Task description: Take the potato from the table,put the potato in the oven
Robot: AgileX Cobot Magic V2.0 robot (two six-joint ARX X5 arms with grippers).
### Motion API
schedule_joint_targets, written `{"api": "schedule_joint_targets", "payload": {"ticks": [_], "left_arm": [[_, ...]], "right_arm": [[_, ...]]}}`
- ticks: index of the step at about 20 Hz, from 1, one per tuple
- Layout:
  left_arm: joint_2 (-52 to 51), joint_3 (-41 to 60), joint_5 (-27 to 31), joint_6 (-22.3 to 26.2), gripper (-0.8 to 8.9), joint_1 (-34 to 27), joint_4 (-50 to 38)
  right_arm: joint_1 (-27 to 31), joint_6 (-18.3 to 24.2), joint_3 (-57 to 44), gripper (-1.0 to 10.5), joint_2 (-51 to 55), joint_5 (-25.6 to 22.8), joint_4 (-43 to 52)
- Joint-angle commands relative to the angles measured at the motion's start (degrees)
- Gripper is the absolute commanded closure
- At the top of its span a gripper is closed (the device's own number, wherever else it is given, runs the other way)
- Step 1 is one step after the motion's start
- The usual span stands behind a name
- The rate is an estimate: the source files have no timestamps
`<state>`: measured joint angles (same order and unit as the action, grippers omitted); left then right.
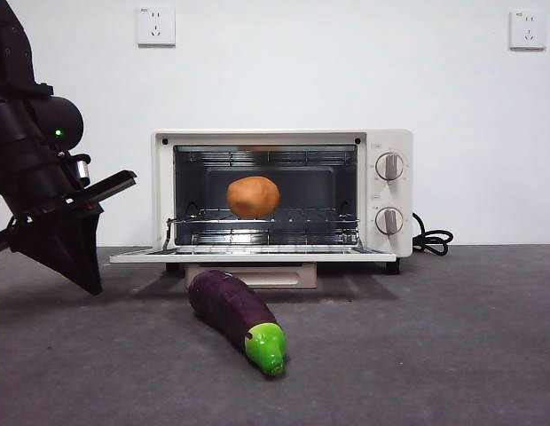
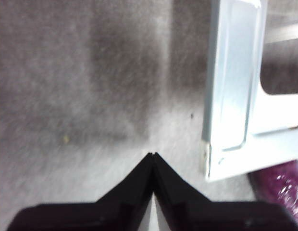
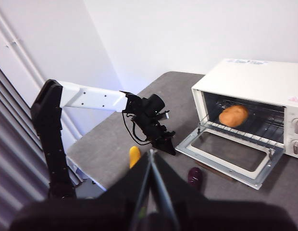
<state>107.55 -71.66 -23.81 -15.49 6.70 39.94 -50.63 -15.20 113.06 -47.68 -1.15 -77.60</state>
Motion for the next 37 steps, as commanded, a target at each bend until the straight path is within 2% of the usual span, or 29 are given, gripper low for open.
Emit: {"api": "schedule_joint_targets", "payload": {"ticks": [1, 7, 10, 15, 28, 37], "left_arm": [[1.2, 0.44, -2.25, -2.16, 8.19, -0.13, -1.84], [1.22, 0.44, -6.73, -5.33, 8.2, -0.13, -5.62], [1.22, 0.44, -7.34, -5.6, 8.2, 0.0, -6.29], [1.22, 0.44, -9.55, -6.05, 8.2, -0.02, -6.32], [1.18, 0.24, -15.37, -6.88, 8.19, -0.26, -6.27], [-1.27, -0.13, -16.63, -7.37, 8.19, -1.46, -6.86]], "right_arm": [[-0.04, -0.22, -0.42, 9.5, -0.11, -1.01, -1.33], [-0.04, -0.24, -0.5, 9.5, -0.11, -5.25, -1.33], [-0.04, -0.26, -0.5, 9.5, -0.11, -8.37, -1.33], [-0.04, -0.24, -0.5, 9.5, -0.11, -10.73, -1.33], [-0.04, -0.2, -0.5, 9.5, -0.11, -11.3, -1.33], [-0.04, -0.2, -0.5, 9.5, -0.17, -11.3, -1.33]]}}
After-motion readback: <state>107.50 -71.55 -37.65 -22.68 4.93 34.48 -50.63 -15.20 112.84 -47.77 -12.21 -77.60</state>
